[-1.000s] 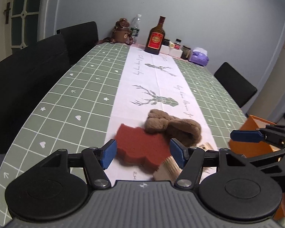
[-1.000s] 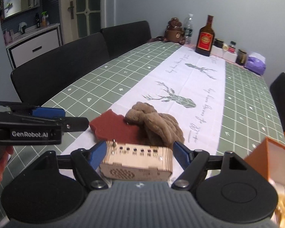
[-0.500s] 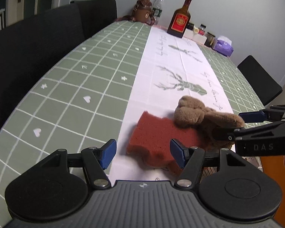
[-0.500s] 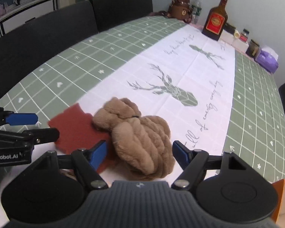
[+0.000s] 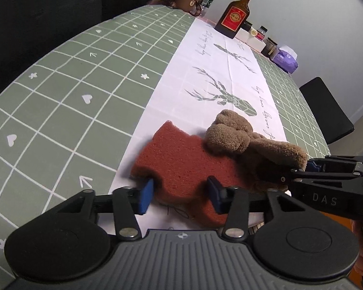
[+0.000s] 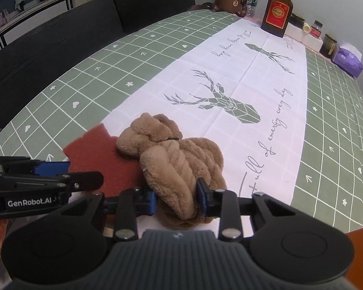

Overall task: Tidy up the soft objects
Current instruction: 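Grasp the red sponge with the left gripper while the right grasps the brown plush toy, then carry the red sponge and brown plush toy over the orange box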

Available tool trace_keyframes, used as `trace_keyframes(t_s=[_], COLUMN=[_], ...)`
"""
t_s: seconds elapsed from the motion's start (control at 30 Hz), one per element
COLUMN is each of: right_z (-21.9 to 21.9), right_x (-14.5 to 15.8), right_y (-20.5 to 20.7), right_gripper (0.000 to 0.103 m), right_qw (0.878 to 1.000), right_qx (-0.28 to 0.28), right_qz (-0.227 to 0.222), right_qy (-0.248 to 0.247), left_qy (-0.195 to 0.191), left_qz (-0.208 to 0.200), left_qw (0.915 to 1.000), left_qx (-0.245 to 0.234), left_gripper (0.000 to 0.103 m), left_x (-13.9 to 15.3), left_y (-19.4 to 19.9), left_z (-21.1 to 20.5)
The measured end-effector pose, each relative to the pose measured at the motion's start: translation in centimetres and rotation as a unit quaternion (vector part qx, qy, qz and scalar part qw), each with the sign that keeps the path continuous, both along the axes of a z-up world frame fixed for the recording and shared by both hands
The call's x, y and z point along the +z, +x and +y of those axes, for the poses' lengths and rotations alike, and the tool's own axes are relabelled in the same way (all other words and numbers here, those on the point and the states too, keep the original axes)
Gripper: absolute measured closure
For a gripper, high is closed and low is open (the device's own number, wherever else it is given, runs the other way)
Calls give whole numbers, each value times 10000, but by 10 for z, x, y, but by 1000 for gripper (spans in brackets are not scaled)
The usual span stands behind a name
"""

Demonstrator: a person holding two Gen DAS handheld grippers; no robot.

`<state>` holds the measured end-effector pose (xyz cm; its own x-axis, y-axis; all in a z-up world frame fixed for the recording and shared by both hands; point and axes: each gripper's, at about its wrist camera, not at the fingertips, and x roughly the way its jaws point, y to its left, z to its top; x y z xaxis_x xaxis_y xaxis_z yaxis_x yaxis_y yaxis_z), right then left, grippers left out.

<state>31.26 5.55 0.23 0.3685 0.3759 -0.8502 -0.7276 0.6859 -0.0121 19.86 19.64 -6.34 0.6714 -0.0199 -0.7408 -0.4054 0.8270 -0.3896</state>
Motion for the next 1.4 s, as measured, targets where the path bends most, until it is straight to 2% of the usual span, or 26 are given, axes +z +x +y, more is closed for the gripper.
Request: trace_keyframes(t_s=[0.2, 0.37, 0.63, 0.77, 1.13, 1.27, 1.4], right_z=[1, 3, 5, 3, -30, -51, -76], right_x=[7, 18, 43, 66, 125, 139, 150], right_y=[-5, -9, -22, -34, -90, -112, -137], right_gripper=[80, 86, 88, 89, 89, 89, 89], right_qw=[9997, 9989, 9961, 9923, 9813, 9801, 9794], right_qx=[-10, -32, -37, -13, -10, -20, -57], right_qz=[-229, -419, -824, -1143, -1648, -1612, -1562], right_qy=[102, 182, 300, 485, 994, 1161, 1280], left_qy=[297, 651, 1138, 1371, 1464, 1460, 1528], left_qz=[-187, -332, -517, -659, -1192, -1336, -1305], left_qw=[9991, 9969, 9916, 9876, 9816, 9800, 9796], left_qx=[234, 293, 345, 388, 302, 218, 63], left_gripper=[72, 79, 80, 80, 80, 80, 80], left_x=[14, 33, 60, 80, 124, 135, 139], left_y=[-7, -15, -33, -49, -94, -106, -112], left_z=[5, 8, 6, 1, -17, -27, -40])
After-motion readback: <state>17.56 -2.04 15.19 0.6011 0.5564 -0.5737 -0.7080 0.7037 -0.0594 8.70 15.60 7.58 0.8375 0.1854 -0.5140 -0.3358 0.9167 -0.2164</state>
